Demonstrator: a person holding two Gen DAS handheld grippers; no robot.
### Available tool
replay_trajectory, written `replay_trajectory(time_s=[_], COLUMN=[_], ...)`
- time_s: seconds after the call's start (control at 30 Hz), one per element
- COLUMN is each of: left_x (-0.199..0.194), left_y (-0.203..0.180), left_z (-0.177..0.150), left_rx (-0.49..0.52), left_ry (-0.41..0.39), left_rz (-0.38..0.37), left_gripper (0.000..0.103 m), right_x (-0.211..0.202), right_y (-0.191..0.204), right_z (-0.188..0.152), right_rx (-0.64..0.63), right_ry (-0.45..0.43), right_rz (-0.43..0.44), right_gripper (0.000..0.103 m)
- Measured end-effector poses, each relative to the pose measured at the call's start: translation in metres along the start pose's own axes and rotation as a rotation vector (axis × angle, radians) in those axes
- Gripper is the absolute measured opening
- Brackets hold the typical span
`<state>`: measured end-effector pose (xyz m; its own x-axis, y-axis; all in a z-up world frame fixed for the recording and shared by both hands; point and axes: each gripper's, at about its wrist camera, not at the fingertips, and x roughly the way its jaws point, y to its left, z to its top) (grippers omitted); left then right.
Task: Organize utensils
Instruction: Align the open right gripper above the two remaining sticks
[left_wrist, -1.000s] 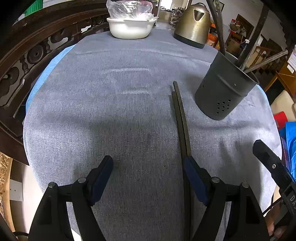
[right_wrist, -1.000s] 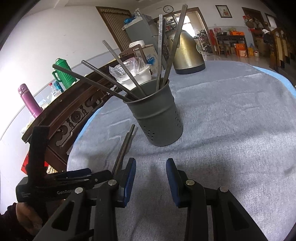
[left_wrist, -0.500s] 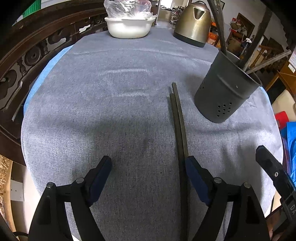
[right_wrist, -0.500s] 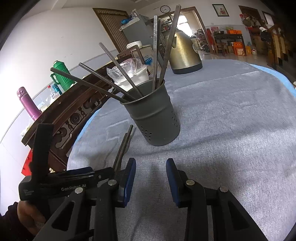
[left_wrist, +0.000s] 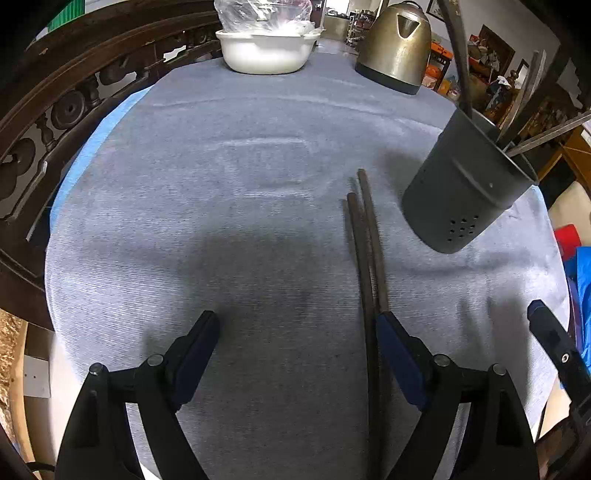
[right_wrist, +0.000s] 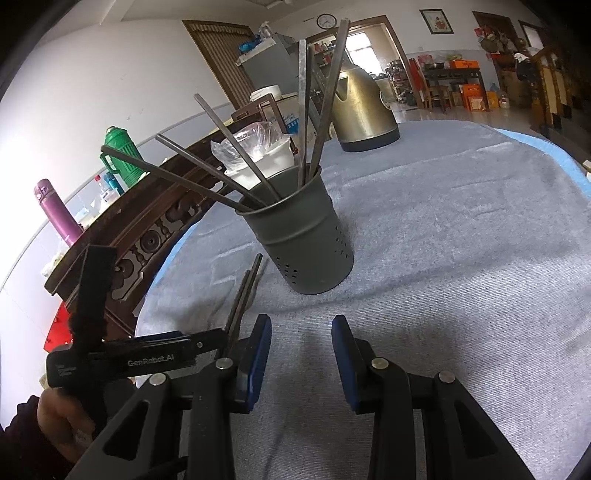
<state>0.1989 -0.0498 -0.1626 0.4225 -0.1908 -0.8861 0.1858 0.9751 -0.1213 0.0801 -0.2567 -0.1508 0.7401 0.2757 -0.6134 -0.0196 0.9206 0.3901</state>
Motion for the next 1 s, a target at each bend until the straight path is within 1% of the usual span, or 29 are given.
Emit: replay_trajectory(time_s=[0.3,0.47,1.0], left_x=[-0.003,0.001,-0.004], left_y=[0.023,0.037,0.029], left_z=[-0.003,-0.005,-0.013], left_rx=[-0.021,-0.027,-0.004], left_ry=[0.004,0.003,-0.011], left_rz=[0.014,0.013,0.018], left_gripper=[0.088,0.088,0.088], right_x=[-0.001,0.002,0.011], right_y=[0.005,0.002,0.016], right_z=[-0.001,-0.002,-0.004], right_rx=[-0.02,-0.009,-0.063], right_ry=[-0.002,0.011,0.042], right_rz=[0.002,0.002,-0.006], right_gripper=[0.038,0.038,0.038])
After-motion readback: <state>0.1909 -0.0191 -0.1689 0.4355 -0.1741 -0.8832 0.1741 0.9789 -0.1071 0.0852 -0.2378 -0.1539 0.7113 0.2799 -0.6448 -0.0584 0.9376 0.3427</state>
